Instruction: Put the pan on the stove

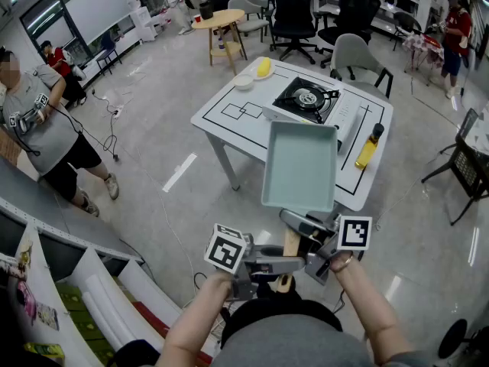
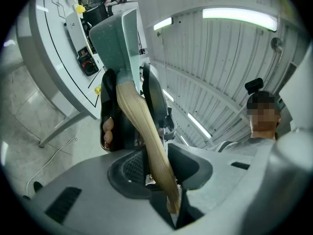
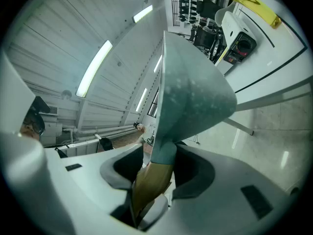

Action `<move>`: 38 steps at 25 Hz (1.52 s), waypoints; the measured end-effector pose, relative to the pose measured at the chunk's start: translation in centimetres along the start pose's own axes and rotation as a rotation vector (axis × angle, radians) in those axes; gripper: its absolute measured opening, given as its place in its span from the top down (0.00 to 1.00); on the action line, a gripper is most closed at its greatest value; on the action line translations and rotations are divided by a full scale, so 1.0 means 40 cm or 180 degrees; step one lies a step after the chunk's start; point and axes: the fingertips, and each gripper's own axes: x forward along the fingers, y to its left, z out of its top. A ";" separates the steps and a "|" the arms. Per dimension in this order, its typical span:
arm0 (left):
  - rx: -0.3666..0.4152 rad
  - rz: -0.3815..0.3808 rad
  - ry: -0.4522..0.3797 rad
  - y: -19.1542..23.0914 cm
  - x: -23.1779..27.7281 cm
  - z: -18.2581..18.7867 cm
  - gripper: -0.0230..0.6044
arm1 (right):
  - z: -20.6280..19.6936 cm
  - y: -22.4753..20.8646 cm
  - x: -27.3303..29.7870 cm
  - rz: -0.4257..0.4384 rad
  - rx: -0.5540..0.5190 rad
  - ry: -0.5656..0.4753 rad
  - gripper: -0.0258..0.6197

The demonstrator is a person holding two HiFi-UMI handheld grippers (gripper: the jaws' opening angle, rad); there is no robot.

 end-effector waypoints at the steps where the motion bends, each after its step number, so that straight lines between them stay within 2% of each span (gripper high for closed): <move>1: 0.0003 0.0001 0.0007 -0.001 0.000 0.000 0.78 | 0.001 0.002 -0.001 0.0005 -0.0011 -0.0001 0.69; 15: 0.0019 0.0001 -0.0002 0.007 0.001 0.032 0.78 | 0.028 -0.009 0.011 0.0028 0.0015 -0.0021 0.69; 26: 0.0007 0.0040 -0.0123 0.036 0.026 0.070 0.77 | 0.064 -0.042 0.005 0.0030 0.0069 0.0064 0.68; 34: 0.0006 0.0034 -0.0102 0.062 0.022 0.137 0.77 | 0.126 -0.069 0.033 0.0035 0.0115 0.0022 0.69; 38: 0.0021 -0.0006 -0.0062 0.104 0.003 0.199 0.77 | 0.182 -0.113 0.069 -0.0004 0.0070 0.0000 0.69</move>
